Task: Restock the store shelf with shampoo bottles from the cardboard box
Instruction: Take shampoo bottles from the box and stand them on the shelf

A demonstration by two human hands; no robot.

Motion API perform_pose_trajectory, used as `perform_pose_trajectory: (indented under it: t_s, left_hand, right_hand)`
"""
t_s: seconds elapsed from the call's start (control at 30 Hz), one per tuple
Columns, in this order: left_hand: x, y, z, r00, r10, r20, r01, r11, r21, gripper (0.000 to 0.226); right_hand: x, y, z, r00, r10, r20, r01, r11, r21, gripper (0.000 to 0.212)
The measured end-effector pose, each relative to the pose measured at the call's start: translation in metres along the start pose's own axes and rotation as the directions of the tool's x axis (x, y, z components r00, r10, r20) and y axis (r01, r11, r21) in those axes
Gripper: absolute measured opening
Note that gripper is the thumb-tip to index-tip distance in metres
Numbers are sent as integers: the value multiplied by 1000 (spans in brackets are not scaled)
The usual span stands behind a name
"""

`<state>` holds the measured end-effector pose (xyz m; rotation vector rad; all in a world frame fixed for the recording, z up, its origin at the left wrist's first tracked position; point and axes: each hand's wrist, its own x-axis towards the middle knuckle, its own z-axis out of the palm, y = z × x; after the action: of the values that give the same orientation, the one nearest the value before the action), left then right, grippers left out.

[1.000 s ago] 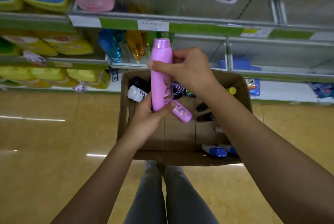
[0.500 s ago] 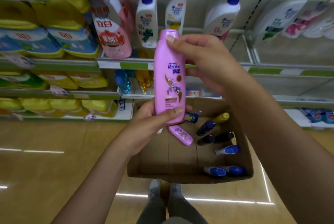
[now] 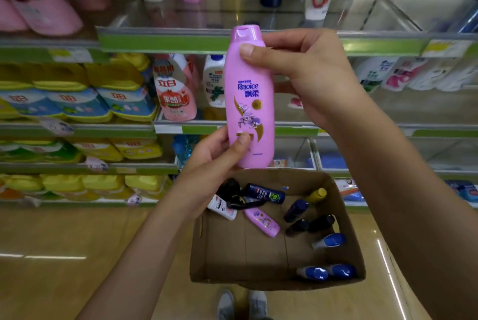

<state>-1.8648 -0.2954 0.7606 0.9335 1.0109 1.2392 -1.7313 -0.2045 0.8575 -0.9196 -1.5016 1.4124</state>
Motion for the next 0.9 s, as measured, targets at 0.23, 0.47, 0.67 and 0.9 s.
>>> perform_pose_trajectory:
  t_s: [0.23,0.47,0.67,0.9]
  left_hand:
    - [0,21,7,997,7,76,13,967,-255,40]
    - [3,33,10,966,29,258,114,844,-524,53]
    - [6,42,14,910,60,409,242,725,-645,49]
    - [12,54,18,958,83,275,80,841,-534,61]
  right_hand:
    - [-2,-33,1,996,-89,-22,85,986,-144,36]
    - [0,-50,-1,993,-24,113,36,994,-107,31]
    - [4,-63,0,993,-49,107,59,994,-88,28]
    - [11,-72,-3,989,-87,117,96,993,-72,25]
